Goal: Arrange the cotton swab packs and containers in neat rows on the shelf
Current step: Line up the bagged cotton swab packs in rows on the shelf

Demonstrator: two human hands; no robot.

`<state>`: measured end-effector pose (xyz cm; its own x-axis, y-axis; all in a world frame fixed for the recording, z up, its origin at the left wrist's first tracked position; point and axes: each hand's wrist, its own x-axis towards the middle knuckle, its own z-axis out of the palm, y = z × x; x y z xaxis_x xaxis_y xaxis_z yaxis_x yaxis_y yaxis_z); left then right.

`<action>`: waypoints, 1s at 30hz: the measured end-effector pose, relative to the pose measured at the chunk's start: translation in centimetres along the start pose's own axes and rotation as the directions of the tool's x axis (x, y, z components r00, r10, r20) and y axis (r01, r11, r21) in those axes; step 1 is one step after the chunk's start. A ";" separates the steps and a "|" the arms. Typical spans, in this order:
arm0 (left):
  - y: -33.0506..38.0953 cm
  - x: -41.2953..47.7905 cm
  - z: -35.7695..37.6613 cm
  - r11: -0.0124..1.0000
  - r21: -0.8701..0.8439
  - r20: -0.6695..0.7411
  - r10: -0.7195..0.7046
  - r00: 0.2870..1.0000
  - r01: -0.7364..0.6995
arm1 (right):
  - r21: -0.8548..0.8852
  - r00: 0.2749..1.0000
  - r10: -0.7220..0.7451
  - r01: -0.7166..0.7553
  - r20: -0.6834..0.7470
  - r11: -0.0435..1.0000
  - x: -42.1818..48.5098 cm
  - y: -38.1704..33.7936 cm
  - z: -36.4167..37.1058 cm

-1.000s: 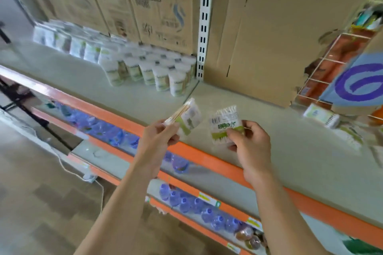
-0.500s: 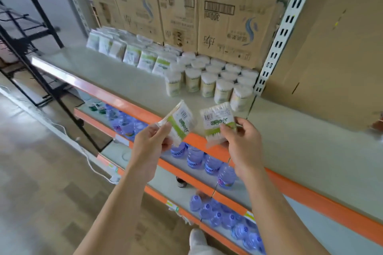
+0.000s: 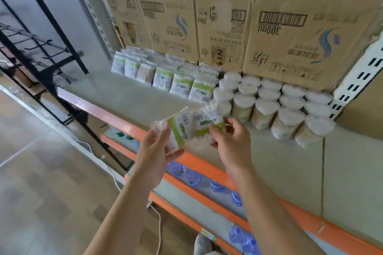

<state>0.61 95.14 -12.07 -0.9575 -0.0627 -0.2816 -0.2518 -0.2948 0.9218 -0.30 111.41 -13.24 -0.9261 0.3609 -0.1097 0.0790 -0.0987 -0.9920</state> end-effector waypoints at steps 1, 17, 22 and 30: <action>0.5 1.2 -0.5 1.000 -0.002 0.006 0.007 1.000 -0.007 | -0.003 1.000 -0.002 0.002 0.001 1.000 0.8 0.0 1.3; 4.2 16.1 -5.5 0.998 -0.033 0.111 -0.040 0.993 0.044 | -0.116 0.994 0.011 -0.024 -0.109 0.993 6.5 1.1 11.1; 6.2 20.5 -7.2 0.992 0.053 0.228 -0.127 0.965 0.118 | -0.098 0.963 0.035 -0.063 -0.268 0.993 7.7 1.5 13.8; 8.2 26.1 -9.8 0.973 0.153 0.379 -0.219 0.899 0.172 | -0.093 0.881 0.033 -0.087 -0.472 0.992 8.0 1.8 18.3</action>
<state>-25.10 81.71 -14.44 -0.8592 0.3698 -0.3535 -0.4312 -0.1516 0.8894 -14.30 97.12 -14.74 -0.6394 0.7523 -0.1590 0.1927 -0.0434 -0.9803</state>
